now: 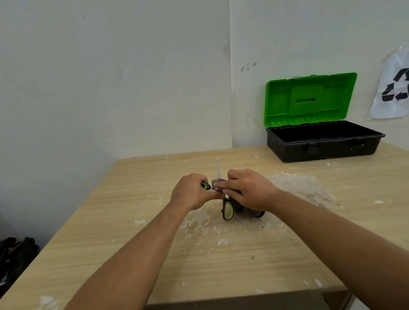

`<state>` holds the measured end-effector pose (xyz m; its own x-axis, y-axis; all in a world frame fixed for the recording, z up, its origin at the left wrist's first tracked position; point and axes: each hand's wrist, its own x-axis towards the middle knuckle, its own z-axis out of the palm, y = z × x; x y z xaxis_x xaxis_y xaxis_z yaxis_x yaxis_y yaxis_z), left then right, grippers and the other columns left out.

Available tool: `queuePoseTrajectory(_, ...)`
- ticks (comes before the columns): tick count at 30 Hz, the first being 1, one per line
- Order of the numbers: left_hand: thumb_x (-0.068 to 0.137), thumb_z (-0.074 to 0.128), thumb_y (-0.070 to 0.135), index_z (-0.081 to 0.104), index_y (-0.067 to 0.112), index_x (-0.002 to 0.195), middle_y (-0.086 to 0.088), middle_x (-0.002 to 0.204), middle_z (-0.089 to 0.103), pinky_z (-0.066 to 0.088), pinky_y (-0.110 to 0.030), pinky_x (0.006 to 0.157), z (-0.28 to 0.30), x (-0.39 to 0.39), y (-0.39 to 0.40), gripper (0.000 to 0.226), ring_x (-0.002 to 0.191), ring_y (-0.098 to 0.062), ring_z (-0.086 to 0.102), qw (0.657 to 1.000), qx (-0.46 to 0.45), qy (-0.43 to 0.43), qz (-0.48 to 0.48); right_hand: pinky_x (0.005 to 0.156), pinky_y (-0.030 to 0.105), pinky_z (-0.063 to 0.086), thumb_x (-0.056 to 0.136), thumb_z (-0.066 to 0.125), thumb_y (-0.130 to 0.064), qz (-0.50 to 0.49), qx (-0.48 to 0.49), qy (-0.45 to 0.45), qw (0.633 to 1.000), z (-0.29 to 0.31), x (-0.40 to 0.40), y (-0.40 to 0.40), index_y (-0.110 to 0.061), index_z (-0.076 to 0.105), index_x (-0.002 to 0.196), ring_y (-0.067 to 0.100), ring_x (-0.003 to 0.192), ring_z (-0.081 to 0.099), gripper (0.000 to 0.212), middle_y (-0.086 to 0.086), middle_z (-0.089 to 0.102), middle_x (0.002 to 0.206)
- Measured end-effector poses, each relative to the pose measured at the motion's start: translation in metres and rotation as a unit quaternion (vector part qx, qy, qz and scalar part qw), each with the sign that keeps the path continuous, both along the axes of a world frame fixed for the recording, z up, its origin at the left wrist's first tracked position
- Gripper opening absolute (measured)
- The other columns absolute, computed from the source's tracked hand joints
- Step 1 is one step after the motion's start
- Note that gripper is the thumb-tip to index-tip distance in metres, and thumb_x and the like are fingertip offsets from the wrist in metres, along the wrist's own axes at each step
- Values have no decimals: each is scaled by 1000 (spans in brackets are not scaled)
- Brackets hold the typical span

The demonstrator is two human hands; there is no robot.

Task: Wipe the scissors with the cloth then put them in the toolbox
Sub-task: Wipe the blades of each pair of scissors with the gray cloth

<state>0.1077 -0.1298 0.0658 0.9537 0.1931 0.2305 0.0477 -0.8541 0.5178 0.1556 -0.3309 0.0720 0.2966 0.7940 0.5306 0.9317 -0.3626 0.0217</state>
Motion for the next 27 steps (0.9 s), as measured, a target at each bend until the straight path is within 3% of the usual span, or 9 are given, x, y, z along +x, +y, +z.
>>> queuePoseTrajectory(3,57,80,72,61,20,70,5,69,59,33,-29,51,1,1,-1,56,60,-14,51,1000,23,5,5,52,36,40,95,66,-20,-17,3,-25,1000,3,5,0,-22,71,123,23,62,52,29,3,55,77)
queuePoseTrajectory(7,58,81,70,51,26,62,8,58,50,29,-29,50,0,0,-1,54,53,-12,44,1000,27,10,-7,56,33,32,93,67,-18,-42,22,-29,998,6,13,0,-22,73,121,25,60,50,29,4,55,78)
queuePoseTrajectory(10,57,82,69,55,24,64,9,60,50,29,-29,50,-3,-1,-1,53,53,-11,44,999,24,15,-15,55,37,36,97,62,-21,-74,26,-22,997,12,21,0,-25,72,123,30,58,49,28,6,54,79)
queuePoseTrajectory(14,56,83,69,60,20,69,8,65,52,32,-30,52,-7,-1,0,55,58,-13,47,999,2,27,-20,61,40,41,100,57,-27,-109,29,22,993,20,35,-1,-28,68,127,29,70,53,30,7,54,83)
queuePoseTrajectory(18,57,84,69,53,20,60,8,55,43,28,-29,52,-10,-3,4,58,52,-13,40,998,-43,51,-23,74,32,39,102,50,-27,-167,49,86,981,22,51,-4,-19,69,123,27,90,58,30,5,61,96)
queuePoseTrajectory(21,58,85,66,52,20,57,8,54,40,26,-29,51,-10,-2,11,56,51,-13,38,995,-93,46,-14,71,29,39,102,51,-27,-213,212,174,938,20,56,-11,-12,69,102,21,82,59,23,4,65,88)
queuePoseTrajectory(23,58,85,66,52,18,59,7,56,40,26,-29,53,-11,-2,14,58,53,-13,37,993,-114,32,0,62,26,38,102,49,-31,-234,317,232,889,20,55,-16,-19,62,94,9,73,55,20,-5,61,80)
queuePoseTrajectory(27,60,83,67,46,15,63,2,60,38,25,-31,56,-15,-1,17,63,56,-16,33,991,-135,0,9,61,30,41,103,46,-36,-229,421,305,823,13,43,-22,-20,59,90,9,72,55,24,-2,59,81)
